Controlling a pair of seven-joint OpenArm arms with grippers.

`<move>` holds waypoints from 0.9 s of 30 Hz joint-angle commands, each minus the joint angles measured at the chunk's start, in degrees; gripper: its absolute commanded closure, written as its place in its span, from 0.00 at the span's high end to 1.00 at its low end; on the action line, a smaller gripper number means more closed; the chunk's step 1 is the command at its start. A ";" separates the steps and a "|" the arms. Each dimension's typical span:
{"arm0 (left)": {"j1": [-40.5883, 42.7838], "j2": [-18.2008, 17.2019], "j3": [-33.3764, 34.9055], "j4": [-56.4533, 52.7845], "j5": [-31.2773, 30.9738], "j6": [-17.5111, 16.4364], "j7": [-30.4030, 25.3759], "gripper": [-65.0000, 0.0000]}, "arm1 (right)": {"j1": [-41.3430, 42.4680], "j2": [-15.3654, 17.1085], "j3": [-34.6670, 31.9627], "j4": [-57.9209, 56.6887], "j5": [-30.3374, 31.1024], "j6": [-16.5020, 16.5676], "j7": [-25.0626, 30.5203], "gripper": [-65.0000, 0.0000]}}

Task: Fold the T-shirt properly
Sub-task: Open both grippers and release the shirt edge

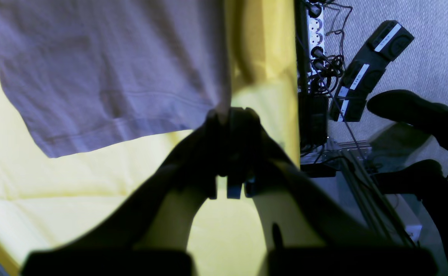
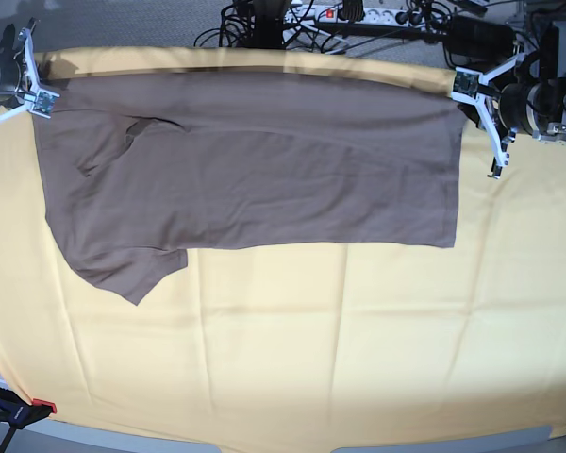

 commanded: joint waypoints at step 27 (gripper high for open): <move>-0.68 -3.65 -0.52 0.46 -14.82 -0.23 8.31 0.19 | -3.56 1.27 0.66 0.92 4.44 -0.12 -4.11 0.45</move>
